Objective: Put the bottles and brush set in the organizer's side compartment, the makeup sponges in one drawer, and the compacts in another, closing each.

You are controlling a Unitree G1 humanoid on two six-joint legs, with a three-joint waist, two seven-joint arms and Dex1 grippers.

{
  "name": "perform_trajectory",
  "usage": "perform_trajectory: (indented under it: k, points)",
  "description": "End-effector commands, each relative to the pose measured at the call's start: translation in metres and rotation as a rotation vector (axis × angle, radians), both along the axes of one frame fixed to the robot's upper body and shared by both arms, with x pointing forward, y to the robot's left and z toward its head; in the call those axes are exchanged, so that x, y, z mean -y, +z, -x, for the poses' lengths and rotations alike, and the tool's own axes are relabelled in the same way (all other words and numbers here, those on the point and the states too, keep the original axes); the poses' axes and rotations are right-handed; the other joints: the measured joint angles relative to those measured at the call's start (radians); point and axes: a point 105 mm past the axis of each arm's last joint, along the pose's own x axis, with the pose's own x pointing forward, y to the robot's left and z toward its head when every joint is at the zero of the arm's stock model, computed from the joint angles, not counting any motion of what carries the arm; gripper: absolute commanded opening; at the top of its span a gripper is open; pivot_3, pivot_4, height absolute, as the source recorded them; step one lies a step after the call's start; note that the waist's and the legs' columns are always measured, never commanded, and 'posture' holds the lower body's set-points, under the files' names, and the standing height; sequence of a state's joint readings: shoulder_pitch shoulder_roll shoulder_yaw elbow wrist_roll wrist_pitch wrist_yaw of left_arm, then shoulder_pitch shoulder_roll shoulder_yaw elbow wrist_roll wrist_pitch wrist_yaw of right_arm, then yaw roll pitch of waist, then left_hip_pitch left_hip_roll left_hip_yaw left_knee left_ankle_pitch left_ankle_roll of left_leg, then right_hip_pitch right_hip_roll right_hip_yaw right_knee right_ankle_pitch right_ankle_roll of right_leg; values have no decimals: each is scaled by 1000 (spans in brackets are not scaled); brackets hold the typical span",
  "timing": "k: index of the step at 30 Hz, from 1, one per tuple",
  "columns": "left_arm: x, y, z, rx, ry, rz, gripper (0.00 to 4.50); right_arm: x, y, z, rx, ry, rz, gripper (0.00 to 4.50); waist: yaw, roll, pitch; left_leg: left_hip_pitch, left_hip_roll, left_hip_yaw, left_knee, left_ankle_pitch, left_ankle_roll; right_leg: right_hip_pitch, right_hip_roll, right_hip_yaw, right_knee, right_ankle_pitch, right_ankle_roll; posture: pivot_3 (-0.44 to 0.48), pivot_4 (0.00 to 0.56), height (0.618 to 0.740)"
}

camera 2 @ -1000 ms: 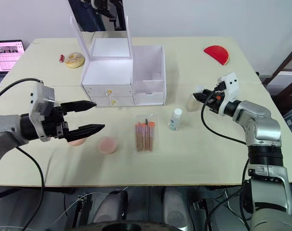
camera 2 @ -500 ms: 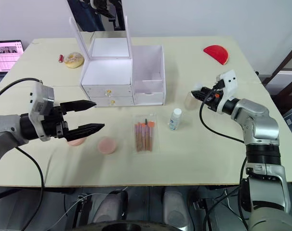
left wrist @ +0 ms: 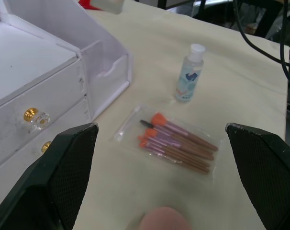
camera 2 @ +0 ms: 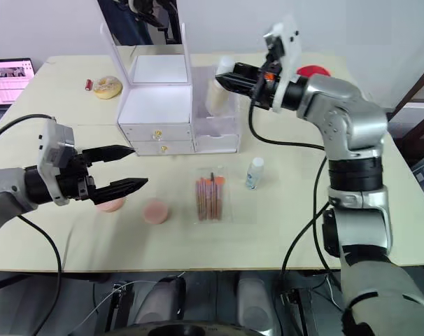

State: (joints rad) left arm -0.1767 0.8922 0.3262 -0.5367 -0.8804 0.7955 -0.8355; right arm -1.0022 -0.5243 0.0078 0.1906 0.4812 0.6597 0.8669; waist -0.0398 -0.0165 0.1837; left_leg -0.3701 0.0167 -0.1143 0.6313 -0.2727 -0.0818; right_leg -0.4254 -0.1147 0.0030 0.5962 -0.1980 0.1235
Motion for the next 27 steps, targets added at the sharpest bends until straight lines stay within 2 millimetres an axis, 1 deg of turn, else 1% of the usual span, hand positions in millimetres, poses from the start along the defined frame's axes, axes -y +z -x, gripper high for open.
perform_trajectory:
  k: [1,5,8,12,15,20,24,27]
  points:
    - [1,10,2,60,-2,0,4500,0,0,-10,48,-20,41,752,1,0,0,-1,0,0,0,0,0,0,0,0,-1,0,0,0,150,739]
    - [2,10,4,62,3,1,4500,0,-20,-25,16,-46,86,752,-4,0,0,-1,0,0,0,0,0,-1,0,0,-1,0,0,0,150,739]
    - [2,9,5,62,5,1,4500,0,-32,-31,1,-56,109,752,-6,0,0,-1,0,0,-1,0,0,-2,0,0,0,0,0,0,150,739]
    - [1,8,6,60,12,-1,4500,4,-48,-42,-22,-116,138,752,-6,0,0,0,0,0,0,0,0,-2,0,0,1,0,0,0,150,739]
    - [1,8,6,60,15,-2,4500,3,-51,-45,-33,-132,140,752,-6,0,0,-1,0,0,0,0,0,-2,0,0,1,0,0,0,150,739]
    - [0,8,5,61,18,-4,4500,-1,-64,-46,-63,-164,146,752,-6,0,0,-1,0,0,0,0,0,-2,0,0,1,0,0,0,150,739]
    - [0,9,5,64,17,-4,4500,3,-74,-48,-84,-207,170,752,-5,0,0,-1,0,0,0,0,0,-2,0,0,1,0,0,0,150,739]
    - [-1,10,4,66,17,-6,4500,3,-75,-47,-88,-213,169,752,-5,0,0,-1,0,0,0,0,0,-1,0,0,1,0,0,0,150,739]
